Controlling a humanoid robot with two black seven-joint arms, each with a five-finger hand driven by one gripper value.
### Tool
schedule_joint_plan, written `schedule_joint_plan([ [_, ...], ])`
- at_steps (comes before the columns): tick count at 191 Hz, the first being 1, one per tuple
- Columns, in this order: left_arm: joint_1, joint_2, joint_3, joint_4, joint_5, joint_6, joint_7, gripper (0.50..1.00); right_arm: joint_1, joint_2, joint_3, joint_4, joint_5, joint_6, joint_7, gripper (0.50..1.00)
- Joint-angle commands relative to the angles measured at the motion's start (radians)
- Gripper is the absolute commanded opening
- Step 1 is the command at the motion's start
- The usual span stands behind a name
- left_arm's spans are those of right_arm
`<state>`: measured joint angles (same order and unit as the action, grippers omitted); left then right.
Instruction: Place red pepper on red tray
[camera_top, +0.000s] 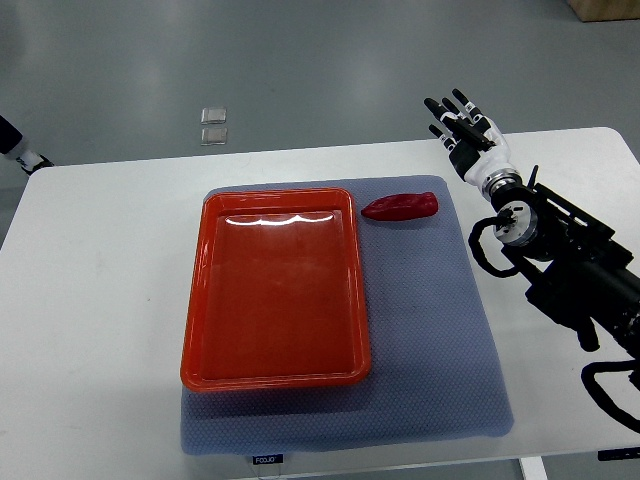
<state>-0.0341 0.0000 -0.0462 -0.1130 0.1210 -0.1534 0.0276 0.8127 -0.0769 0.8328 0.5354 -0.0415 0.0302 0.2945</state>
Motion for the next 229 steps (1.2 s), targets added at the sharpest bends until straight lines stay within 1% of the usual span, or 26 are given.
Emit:
schedule_joint_plan([
  [1, -0.001, 0.0, -0.001, 0.001, 0.0, 0.0, 0.0, 1.0, -0.001, -0.001, 0.0, 0.0, 0.0, 0.002, 0.0, 0.915],
  [229, -0.003, 0.0, 0.009, 0.003, 0.002, 0.0, 0.0, 1.0, 0.002, -0.011, 0.002, 0.003, 0.0, -0.003, -0.002, 0.915],
])
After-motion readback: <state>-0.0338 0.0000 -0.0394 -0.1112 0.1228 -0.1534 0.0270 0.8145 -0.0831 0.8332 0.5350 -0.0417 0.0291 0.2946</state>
